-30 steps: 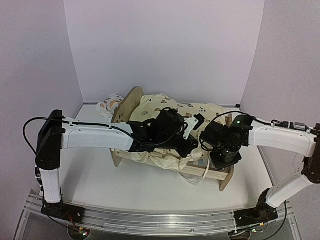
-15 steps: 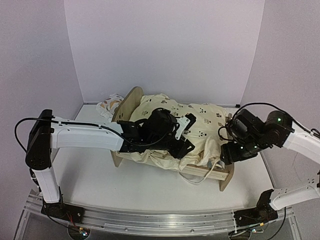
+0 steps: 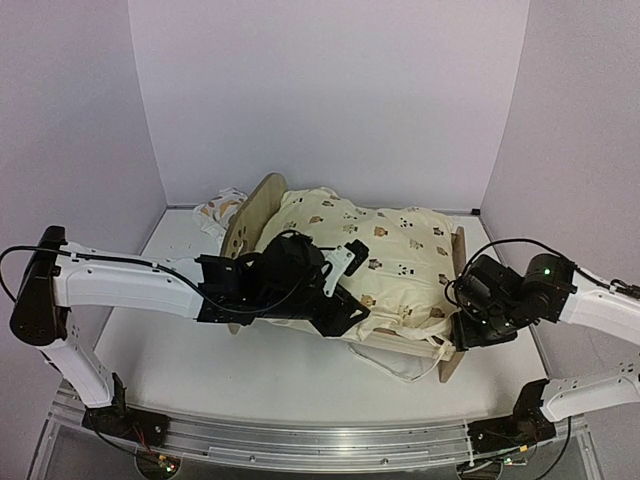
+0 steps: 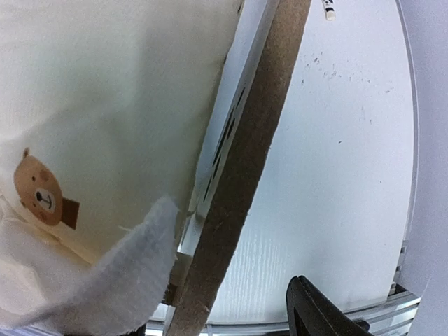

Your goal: Set up the pet bed

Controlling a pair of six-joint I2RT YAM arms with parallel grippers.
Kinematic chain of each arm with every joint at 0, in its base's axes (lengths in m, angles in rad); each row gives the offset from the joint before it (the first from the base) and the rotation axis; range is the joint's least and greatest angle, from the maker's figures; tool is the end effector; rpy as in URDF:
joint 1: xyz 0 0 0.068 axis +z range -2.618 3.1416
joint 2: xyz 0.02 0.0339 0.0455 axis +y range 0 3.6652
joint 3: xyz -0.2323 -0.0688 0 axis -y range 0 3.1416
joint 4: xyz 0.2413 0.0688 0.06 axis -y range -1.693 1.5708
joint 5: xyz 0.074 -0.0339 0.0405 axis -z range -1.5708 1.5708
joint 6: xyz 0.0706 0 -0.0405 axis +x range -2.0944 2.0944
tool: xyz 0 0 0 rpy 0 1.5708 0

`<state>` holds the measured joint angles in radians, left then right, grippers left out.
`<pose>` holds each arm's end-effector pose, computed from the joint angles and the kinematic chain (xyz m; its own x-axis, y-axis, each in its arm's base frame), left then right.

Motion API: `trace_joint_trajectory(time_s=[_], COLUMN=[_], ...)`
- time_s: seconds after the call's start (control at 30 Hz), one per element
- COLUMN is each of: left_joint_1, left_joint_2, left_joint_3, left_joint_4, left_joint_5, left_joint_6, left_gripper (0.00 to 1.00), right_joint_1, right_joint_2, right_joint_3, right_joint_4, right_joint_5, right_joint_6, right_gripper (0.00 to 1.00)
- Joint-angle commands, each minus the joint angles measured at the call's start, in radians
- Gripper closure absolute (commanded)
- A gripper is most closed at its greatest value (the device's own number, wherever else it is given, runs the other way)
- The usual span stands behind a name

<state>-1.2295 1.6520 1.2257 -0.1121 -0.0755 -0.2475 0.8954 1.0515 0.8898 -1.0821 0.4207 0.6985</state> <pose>0.1414 -0.3821 0.2258 -0.3913 0.3718 -0.8418 0.8479 0.5011 -0.1728 0.1457 0.1357 0.2044 -0.8588 -0.1332 -0.4947 -0.1020 0.9907 -0.0896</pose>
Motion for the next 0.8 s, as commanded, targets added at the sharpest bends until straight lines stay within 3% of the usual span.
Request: trace_joint_trajectory(time_s=[0.0,0.13,0.43,0.77], left_joint_1=[-0.010,-0.018,-0.042,-0.098], left_joint_2=[-0.027,-0.010,0.044,0.063], left_joint_3=[-0.027,-0.025,-0.033,-0.112], left_joint_4=[0.040,0.048,0.077,0.213], left_joint_5=[-0.020,-0.016,-0.026,0.001], left_joint_6=[-0.038,-0.044,-0.091,-0.112], left_gripper=[0.46,0.47,0.47,0.42], right_joint_1=[0.029,0.062,0.085,0.127], right_joint_2=[-0.001,0.013,0.008,0.028], right_joint_3=[-0.046,-0.087,-0.078,0.000], right_joint_4=[0.087,0.124,0.138,0.139], right_joint_5=[0.051,0.109,0.162,0.208], right_joint_6=[0.088,0.128,0.138,0.127], right_gripper=[0.36,0.49,1.00,1.00])
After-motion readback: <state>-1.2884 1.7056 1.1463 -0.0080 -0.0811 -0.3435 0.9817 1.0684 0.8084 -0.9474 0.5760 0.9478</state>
